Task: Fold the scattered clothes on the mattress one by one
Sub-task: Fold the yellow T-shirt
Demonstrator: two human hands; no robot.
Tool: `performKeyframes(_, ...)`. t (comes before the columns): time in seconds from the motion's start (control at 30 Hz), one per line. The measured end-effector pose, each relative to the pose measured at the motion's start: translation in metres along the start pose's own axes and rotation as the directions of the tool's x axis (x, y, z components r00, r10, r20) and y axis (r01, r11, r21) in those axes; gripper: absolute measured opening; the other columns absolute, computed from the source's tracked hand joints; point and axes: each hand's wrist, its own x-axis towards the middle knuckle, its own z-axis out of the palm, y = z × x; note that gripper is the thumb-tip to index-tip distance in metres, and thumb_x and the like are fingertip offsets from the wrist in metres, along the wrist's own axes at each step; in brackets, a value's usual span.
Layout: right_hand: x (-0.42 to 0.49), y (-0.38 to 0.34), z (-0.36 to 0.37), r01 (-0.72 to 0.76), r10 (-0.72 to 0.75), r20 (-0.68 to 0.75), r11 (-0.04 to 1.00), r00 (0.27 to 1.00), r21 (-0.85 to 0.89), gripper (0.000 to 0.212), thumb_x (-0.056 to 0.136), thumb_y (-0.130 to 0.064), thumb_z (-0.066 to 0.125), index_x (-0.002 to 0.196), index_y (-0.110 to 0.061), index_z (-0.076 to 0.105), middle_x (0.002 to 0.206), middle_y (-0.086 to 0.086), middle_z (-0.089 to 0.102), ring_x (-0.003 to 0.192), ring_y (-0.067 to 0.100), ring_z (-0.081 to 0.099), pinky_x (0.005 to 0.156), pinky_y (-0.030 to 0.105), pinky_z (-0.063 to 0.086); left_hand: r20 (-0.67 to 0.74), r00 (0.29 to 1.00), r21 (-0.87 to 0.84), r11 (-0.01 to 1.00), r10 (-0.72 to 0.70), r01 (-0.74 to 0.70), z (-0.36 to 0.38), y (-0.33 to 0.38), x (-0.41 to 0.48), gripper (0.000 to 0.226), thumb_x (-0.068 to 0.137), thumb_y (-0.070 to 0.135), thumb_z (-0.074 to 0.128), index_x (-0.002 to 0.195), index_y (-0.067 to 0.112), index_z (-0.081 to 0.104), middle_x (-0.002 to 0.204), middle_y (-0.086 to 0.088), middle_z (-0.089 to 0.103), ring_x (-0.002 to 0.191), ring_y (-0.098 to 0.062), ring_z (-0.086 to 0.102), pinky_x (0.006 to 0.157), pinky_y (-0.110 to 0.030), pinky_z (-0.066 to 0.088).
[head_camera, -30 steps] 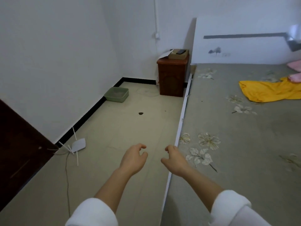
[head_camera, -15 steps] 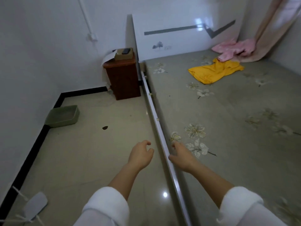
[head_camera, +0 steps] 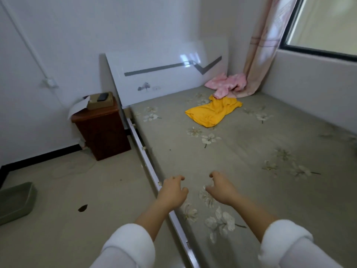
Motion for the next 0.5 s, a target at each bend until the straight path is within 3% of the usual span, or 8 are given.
performKeyframes(0.2,0.098,-0.043,-0.015,-0.022,0.021,-0.034,0.999,0.999,-0.029,0.052,0.091,-0.029,0.053,0.137,-0.009,0.037,0.14,0.012,0.039,0.127,0.028,0.04,0.103,0.035,0.038,-0.051,0.998,0.048,0.999,0.024,-0.022,-0.055,-0.013,0.107,0.048,0.097,0.03,0.045,0.142,0.016,0.037,0.146,-0.007,0.037,0.135,-0.024,0.033,0.108,-0.035,0.033)
performKeyframes(0.37,0.195,-0.081,-0.014,-0.06,0.056,-0.044,0.994,0.997,-0.093,0.049,0.092,-0.033,0.049,0.135,-0.012,0.037,0.139,0.01,0.039,0.129,0.028,0.035,0.104,0.039,0.036,-0.011,0.999,0.127,0.991,0.034,-0.032,-0.092,-0.054,0.207,0.048,0.097,0.031,0.044,0.142,0.017,0.036,0.147,-0.006,0.035,0.136,-0.025,0.029,0.109,-0.035,0.032)
performKeyframes(0.5,0.279,-0.118,-0.008,-0.124,0.121,-0.066,0.991,0.991,-0.044,0.048,0.094,-0.035,0.049,0.134,-0.013,0.037,0.137,0.009,0.039,0.128,0.027,0.037,0.102,0.039,0.037,0.016,0.997,0.132,0.988,0.073,-0.074,-0.129,-0.094,0.29,0.047,0.097,0.031,0.045,0.141,0.017,0.037,0.146,-0.006,0.036,0.135,-0.024,0.031,0.109,-0.035,0.033)
